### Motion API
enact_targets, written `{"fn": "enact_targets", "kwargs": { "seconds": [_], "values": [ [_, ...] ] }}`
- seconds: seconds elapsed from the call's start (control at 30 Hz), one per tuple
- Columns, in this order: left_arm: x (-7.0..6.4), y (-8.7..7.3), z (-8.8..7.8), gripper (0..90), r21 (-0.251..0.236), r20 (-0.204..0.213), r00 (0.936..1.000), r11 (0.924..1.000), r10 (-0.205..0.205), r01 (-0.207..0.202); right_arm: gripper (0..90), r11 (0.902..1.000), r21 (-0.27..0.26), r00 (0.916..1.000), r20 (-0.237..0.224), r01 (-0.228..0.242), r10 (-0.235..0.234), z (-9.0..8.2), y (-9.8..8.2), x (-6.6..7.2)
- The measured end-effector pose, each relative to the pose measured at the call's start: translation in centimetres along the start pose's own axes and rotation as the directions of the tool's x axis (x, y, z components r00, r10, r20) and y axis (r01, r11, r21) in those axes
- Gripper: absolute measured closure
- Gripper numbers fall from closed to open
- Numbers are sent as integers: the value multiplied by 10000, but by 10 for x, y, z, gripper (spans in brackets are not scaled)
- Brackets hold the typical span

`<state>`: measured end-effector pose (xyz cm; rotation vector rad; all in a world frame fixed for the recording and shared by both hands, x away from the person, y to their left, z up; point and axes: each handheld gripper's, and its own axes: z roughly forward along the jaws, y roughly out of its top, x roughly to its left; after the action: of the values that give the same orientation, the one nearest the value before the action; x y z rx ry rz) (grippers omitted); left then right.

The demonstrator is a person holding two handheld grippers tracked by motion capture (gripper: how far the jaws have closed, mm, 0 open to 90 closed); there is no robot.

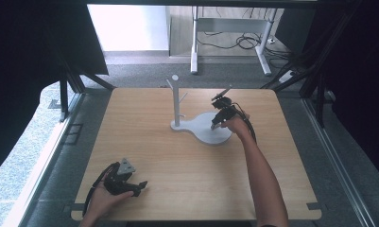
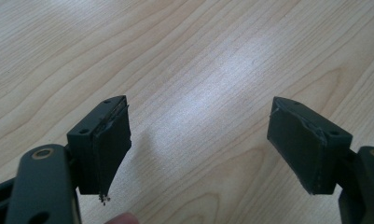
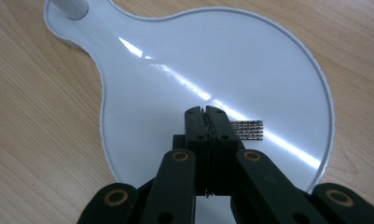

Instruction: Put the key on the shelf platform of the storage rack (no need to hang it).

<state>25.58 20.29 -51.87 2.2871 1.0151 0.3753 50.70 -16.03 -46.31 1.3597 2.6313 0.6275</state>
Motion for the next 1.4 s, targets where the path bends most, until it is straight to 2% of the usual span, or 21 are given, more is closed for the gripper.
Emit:
{"fn": "enact_targets", "kwargs": {
  "seconds": [0.23,0.37,0.5,0.8,1.07,1.4],
  "values": [
    [0,0,1,216,6,8,10000,10000,26,-26,879,9999,56,9999,70,87,-88,4,-1,2],
    [0,0,1,216,4,7,10000,10000,23,-23,775,9999,-64,9997,202,140,-138,1,-1,2],
    [-1,0,1,216,-4,15,10000,10000,21,-21,722,9993,-370,9994,353,87,-74,-10,-3,2],
    [-5,2,3,216,54,46,9999,9999,119,-119,596,9934,-1138,9995,285,152,-120,-43,-16,8],
    [-5,2,2,217,6,26,10000,10000,86,-86,552,9811,-1888,9983,-304,428,-494,-67,-42,20],
    [-8,3,4,216,142,-30,9998,9997,178,-178,526,9655,-2503,9944,-563,723,-890,-83,-98,29]
  ]
}}
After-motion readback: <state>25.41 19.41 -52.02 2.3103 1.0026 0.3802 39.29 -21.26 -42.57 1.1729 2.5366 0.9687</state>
